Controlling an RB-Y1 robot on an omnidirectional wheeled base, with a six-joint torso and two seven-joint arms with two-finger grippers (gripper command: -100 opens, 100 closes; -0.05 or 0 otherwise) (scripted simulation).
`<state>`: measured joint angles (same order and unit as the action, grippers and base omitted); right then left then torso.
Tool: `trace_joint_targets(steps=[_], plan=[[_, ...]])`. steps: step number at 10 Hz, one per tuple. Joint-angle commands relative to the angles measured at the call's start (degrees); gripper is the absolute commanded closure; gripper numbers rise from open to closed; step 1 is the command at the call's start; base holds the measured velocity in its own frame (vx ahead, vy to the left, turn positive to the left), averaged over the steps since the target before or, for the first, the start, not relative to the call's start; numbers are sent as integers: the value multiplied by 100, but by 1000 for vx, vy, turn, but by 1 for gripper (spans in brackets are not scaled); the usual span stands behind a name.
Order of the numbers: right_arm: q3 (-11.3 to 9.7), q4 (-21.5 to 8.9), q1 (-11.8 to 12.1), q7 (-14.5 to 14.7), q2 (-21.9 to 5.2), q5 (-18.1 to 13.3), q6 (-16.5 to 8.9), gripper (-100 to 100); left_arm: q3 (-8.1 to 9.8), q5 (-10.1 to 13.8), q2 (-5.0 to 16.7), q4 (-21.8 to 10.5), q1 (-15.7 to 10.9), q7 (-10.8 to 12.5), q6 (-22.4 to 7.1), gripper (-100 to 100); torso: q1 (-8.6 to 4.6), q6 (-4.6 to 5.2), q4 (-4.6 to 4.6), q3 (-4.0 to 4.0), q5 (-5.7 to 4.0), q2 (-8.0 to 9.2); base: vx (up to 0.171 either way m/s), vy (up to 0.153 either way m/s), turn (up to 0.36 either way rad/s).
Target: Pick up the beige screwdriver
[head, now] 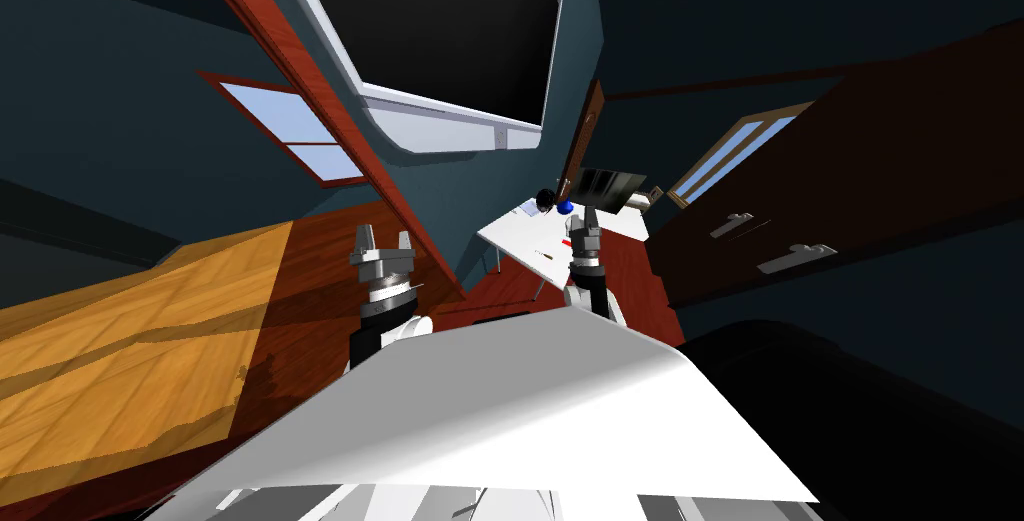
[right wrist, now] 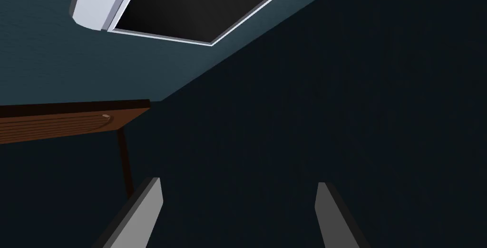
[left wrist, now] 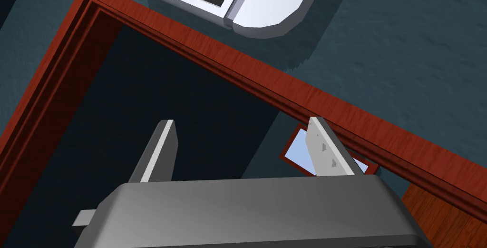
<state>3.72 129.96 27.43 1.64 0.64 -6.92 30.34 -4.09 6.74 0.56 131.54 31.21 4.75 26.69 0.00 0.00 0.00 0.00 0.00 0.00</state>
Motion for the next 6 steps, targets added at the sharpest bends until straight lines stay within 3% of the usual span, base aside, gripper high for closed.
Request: trace_joint_targets(steps=[1,3,4,6], plan=[[32,-20,102,-22,-231,-14,-60,-100,0,0,0,0,0,0,0,0,0,0,0,0,0,0,9,14,30],[106,-66,340,-75,-597,-46,-198,-100,0,0,0,0,0,0,0,0,7,0,-1,-3,1,-5,24,30,50],[106,-66,340,-75,-625,-46,-198,-100,0,0,0,0,0,0,0,0,9,0,-2,-5,2,-8,21,23,15],[213,-129,684,-153,-1009,-93,-402,-100,0,0,0,0,0,0,0,0,8,0,-2,-4,2,-6,23,35,65]])
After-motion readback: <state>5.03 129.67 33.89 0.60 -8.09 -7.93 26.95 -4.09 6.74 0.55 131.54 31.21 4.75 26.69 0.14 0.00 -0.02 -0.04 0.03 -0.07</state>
